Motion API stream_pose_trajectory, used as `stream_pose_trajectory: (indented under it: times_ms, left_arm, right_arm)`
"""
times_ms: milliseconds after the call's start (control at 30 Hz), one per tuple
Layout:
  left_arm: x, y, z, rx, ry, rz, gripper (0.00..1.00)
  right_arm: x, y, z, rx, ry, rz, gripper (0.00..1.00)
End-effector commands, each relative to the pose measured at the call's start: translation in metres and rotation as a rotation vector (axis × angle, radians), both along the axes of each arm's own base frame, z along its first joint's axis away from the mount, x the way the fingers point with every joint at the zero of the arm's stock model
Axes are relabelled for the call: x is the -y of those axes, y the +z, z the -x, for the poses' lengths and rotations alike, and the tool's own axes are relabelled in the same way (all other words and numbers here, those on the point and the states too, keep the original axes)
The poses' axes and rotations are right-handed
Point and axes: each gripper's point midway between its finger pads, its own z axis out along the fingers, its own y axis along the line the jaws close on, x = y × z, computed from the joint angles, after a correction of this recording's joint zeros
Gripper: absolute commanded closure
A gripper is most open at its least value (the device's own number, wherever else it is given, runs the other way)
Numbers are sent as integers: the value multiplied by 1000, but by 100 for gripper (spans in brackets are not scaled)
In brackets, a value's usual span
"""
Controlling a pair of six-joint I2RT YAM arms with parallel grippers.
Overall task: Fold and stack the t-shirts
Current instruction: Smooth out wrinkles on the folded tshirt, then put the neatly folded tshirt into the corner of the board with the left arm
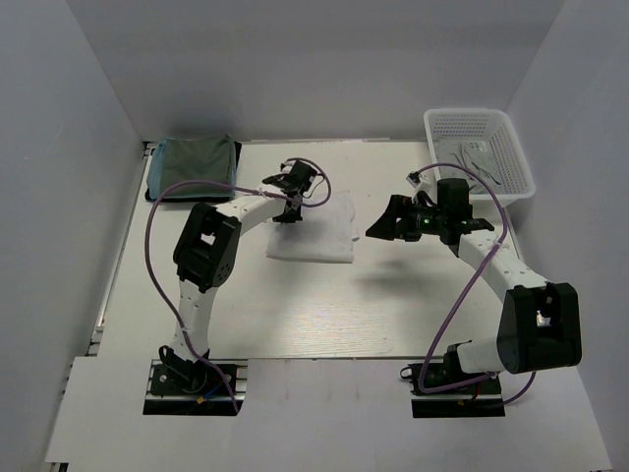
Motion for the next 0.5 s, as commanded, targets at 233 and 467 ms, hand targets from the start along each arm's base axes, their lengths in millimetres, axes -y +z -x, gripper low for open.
stream_pose_trajectory:
  times_ms: [233, 467]
  left_arm:
    - [-65, 137, -45, 377, -33, -270, 100]
    - [-92, 187, -68, 473, -15, -336, 100]
  right_arm:
    - [4, 7, -6, 52, -10, 24, 10]
    - [6, 6, -8, 53, -18, 31, 10]
